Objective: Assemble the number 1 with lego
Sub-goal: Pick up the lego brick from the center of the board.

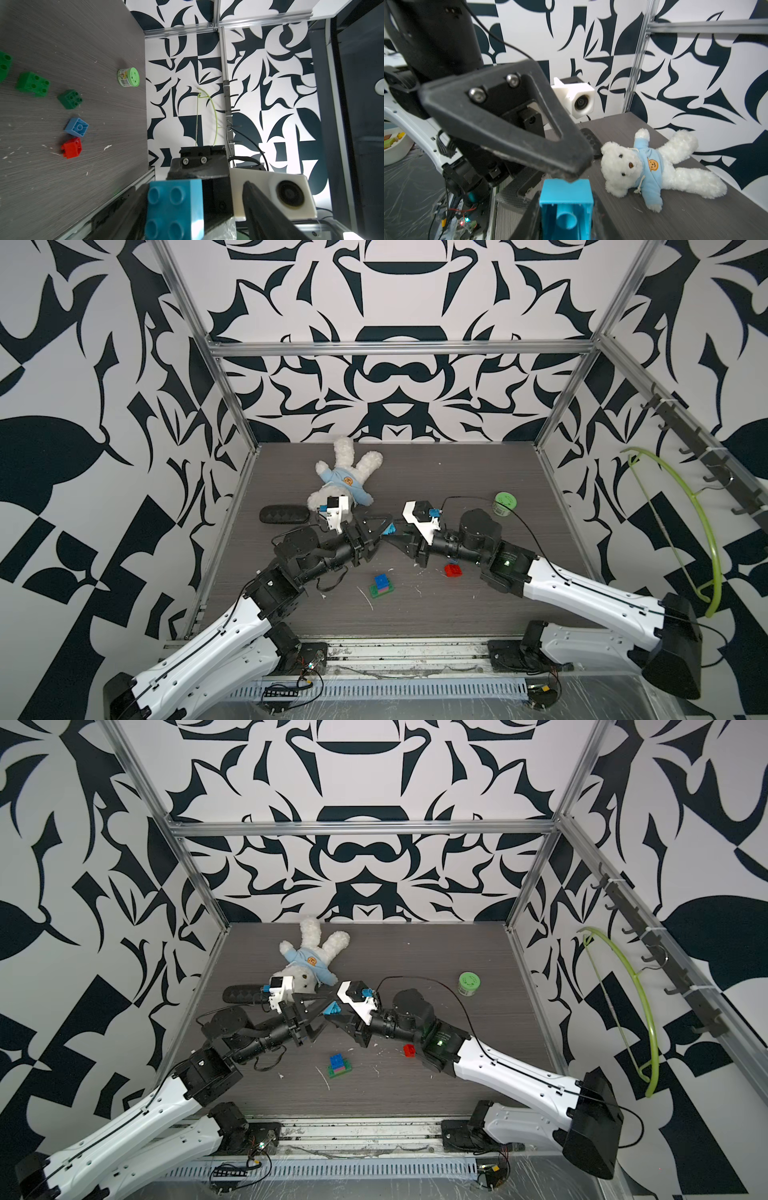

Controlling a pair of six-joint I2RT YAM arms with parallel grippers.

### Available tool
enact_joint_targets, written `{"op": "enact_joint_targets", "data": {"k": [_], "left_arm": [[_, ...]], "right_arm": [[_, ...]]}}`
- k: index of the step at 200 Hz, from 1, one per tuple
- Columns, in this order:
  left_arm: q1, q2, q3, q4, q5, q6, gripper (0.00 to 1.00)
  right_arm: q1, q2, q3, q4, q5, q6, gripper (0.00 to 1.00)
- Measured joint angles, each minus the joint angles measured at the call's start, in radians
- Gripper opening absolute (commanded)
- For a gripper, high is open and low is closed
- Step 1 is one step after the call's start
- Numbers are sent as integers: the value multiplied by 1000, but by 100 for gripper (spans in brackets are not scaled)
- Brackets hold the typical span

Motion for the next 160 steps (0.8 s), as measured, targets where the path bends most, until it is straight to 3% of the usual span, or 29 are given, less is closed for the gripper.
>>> {"op": "enact_joint_targets", "data": {"k": [103, 119, 141, 160], "left_arm": [[0, -1, -16, 50, -9, -59, 36], [0, 0, -16, 50, -10, -71, 34], [0, 0, -16, 45, -16, -63, 34], [-1, -8, -11, -6, -43, -14, 33]], "right_arm": [[0, 0, -21, 114, 0, 42, 19], [0, -1, -26, 122, 0, 40, 27], [0, -2, -27, 117, 1, 46, 50], [0, -10, -28, 67, 11, 70, 59]]}}
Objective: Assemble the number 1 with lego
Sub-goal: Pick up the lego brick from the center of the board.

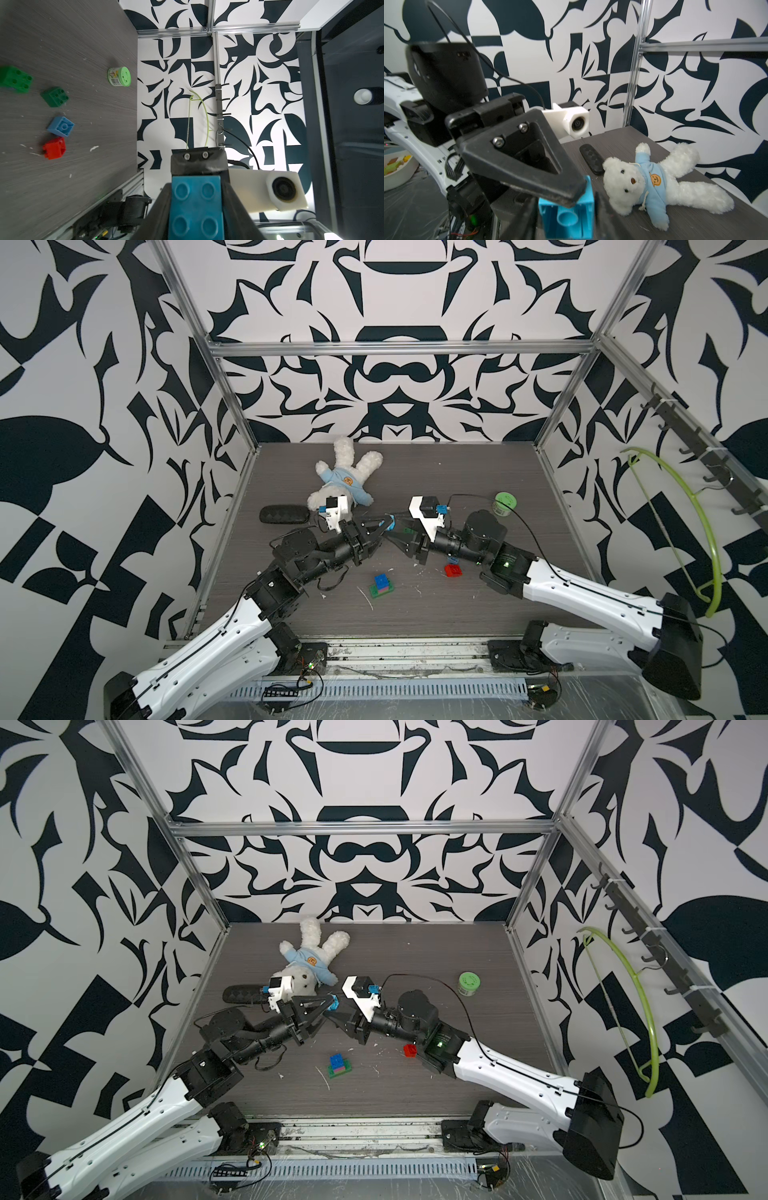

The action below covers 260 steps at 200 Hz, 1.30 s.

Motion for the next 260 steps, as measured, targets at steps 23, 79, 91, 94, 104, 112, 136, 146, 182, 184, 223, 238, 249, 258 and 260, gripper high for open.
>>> {"op": "enact_joint_targets", "data": {"k": [23, 79, 91, 94, 104, 112, 136, 146, 182, 184, 223, 238, 249, 258, 260], "left_arm": [[0, -20, 34, -179, -70, 97, 31], [-13, 58, 170, -624, -248, 452, 27], [-51, 106, 200, -692, -293, 530, 27], [-68, 117, 204, -705, -306, 552, 27], [-129, 145, 219, -751, -353, 615, 28], [-180, 165, 231, -779, -386, 662, 29], [-299, 234, 279, -856, -476, 809, 33], [-319, 263, 295, -876, -498, 876, 34], [-340, 285, 289, -893, -527, 1136, 33], [-340, 284, 289, -893, -527, 1145, 33], [-341, 269, 279, -902, -468, 1416, 39], [-341, 301, 288, -937, -439, 1496, 38], [-341, 341, 298, -965, -421, 1549, 38], [-340, 370, 303, -981, -409, 1579, 38], [-339, 378, 303, -985, -406, 1587, 38]], "right_arm": [[0, -26, 0, -91, 36, 13, 63], [-35, -71, 84, -528, 290, 174, 63], [-77, -44, 135, -641, 330, 219, 61], [-89, -38, 144, -661, 338, 229, 61], [-123, -23, 164, -724, 357, 260, 60], [-150, -16, 169, -766, 368, 279, 60], [-213, -13, 169, -873, 378, 320, 60], [-225, -16, 169, -895, 378, 328, 59], [-247, -27, 169, -942, 377, 338, 60], [-248, -27, 169, -944, 377, 338, 60], [-256, -52, 169, -973, 377, 337, 60], [-256, -60, 169, -978, 377, 337, 60], [-256, -63, 169, -982, 378, 337, 60], [-257, -63, 169, -985, 377, 337, 60], [-257, -63, 169, -986, 377, 336, 60]]}}
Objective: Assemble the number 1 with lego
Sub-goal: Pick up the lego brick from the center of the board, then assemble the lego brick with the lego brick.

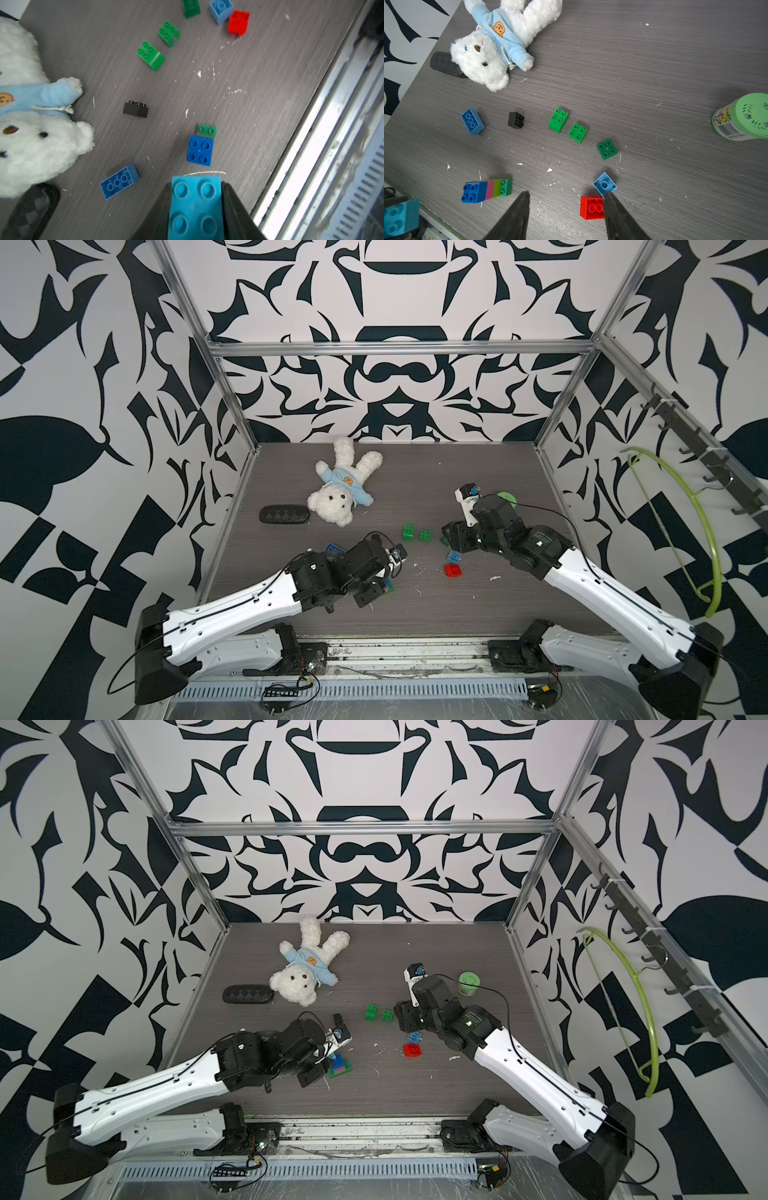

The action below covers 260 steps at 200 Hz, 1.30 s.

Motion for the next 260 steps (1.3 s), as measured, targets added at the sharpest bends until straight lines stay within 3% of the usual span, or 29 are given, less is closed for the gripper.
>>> {"op": "enact_joint_targets", "data": {"k": [56, 97, 172, 260], "left_arm": [[153, 134, 24, -33, 183, 103, 38], [184, 195, 48, -26, 259, 144, 39], [204, 285, 105, -9, 276, 163, 42], [230, 248, 0, 109, 291, 160, 46]], "right_arm": [[-1, 0, 0, -18, -3, 0, 60], [-1, 0, 0, -32, -3, 0, 60], [-3, 0, 0, -38, -11, 0, 60], [-3, 0, 0, -38, -23, 0, 60]]}}
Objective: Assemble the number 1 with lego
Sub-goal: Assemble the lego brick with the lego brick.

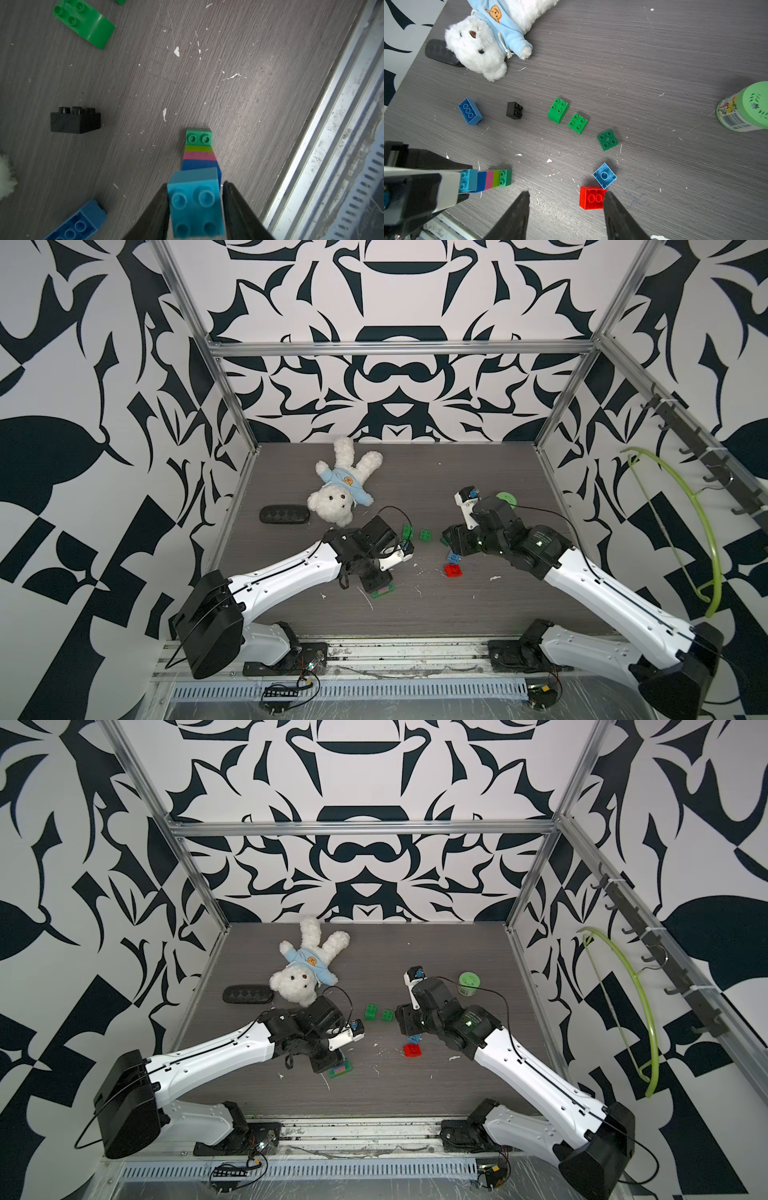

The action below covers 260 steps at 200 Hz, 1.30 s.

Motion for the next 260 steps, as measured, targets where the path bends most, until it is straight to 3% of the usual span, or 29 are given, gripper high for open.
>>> {"op": "enact_joint_targets", "data": {"k": [38, 93, 135, 165, 197, 231, 260], "left_arm": [[1, -21, -13, 17, 5, 0, 48], [2, -70, -20, 35, 28, 0, 72], [6, -238, -28, 77, 18, -95, 91], [6, -380, -27, 124, -83, -362, 90], [7, -458, -42, 97, -184, -794, 79], [8, -583, -209, 117, -177, -1181, 74], [8, -638, -336, 151, -152, -1371, 70]], "right_arm": [[0, 0, 0, 0, -6, 0, 60], [0, 0, 0, 0, -14, 0, 61], [0, 24, 21, -45, -49, 30, 60], [2, 101, 89, -82, -159, 75, 58], [74, 188, 143, -96, -251, 128, 55], [186, 311, 194, -80, -313, 182, 51], [252, 422, 210, -43, -339, 214, 49]]}}
